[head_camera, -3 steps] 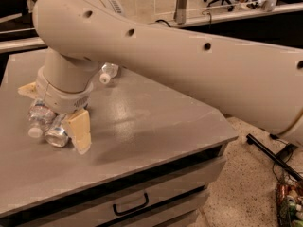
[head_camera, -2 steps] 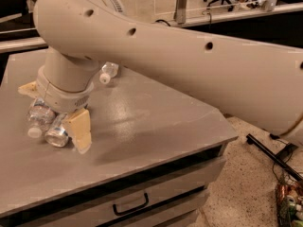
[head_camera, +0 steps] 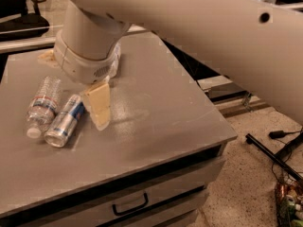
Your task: Move redbull can near water bottle
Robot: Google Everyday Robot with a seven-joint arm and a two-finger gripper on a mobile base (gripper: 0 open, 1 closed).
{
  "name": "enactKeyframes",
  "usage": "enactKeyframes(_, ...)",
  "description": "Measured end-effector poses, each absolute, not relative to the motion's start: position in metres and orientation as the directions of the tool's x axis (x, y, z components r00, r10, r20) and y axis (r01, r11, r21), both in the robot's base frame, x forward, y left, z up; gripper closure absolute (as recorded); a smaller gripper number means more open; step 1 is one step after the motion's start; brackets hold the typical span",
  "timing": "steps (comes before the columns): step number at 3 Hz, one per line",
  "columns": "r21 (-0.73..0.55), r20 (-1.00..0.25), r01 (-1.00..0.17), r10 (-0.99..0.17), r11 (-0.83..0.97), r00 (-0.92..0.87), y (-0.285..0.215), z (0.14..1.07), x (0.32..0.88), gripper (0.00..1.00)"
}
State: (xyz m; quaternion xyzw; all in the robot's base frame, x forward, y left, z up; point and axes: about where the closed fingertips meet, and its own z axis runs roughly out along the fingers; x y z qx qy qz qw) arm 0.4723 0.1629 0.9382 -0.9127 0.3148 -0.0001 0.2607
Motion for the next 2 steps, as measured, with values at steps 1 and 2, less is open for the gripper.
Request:
enactKeyframes(1,-0.455,-0.156,-0.648,-0.662,-0.610,0.733,0.1174,0.9647,0.4909,0.00)
enactKeyframes(2,-0.456,-0.156,-0.648,-0.662,-0.610,0.733,0.1174,0.9648,0.4908,0.00)
